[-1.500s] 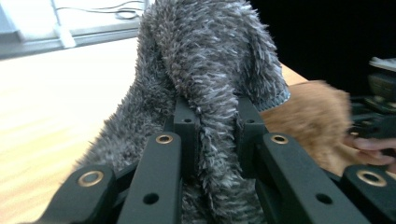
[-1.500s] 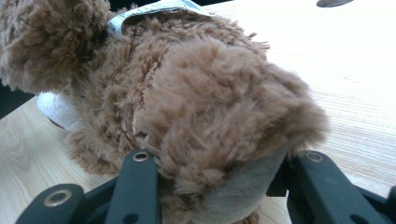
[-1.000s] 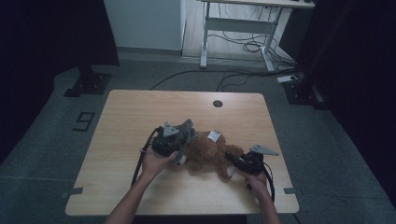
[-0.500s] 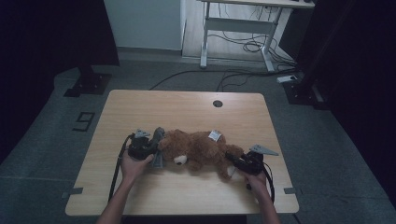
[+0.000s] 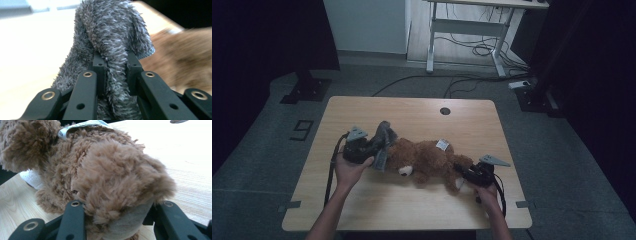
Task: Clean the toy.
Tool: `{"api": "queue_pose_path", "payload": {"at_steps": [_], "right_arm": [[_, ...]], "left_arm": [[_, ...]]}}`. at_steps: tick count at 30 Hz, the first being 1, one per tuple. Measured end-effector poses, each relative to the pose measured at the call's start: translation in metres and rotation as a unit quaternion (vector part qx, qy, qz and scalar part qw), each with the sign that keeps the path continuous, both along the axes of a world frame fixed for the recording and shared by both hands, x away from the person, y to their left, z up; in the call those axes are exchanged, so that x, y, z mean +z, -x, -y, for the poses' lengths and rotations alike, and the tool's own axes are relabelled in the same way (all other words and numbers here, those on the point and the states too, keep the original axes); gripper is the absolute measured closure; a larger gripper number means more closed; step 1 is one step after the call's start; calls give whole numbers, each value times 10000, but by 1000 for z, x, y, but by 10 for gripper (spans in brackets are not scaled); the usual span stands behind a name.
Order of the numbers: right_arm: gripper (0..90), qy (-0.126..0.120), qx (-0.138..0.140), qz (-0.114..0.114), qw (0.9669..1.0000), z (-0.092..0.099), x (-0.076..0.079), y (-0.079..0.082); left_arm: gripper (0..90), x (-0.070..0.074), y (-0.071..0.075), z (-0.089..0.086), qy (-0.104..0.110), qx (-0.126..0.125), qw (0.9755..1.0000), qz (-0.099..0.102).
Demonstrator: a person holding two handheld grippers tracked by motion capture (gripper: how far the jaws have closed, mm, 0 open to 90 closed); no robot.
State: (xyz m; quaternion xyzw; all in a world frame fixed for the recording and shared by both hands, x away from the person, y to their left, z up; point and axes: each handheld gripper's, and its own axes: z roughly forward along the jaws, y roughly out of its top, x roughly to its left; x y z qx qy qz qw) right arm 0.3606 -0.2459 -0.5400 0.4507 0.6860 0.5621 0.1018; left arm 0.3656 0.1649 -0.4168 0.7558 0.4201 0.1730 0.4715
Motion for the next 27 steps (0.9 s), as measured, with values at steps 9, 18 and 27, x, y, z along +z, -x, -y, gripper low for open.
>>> {"api": "queue_pose_path", "payload": {"at_steps": [9,18,27], "right_arm": [[594,-6,15,3,10000,0,0,0],[593,-8,143,36,9999,-3,1,1],[592,-17,154,40,9999,-3,1,0]], "left_arm": [[754,-35,-15,104,-916,-519,9942,-212],[756,-38,-13,73,-575,-454,9968,-317],[756,-39,-5,26,-205,44,9996,-193]]}}
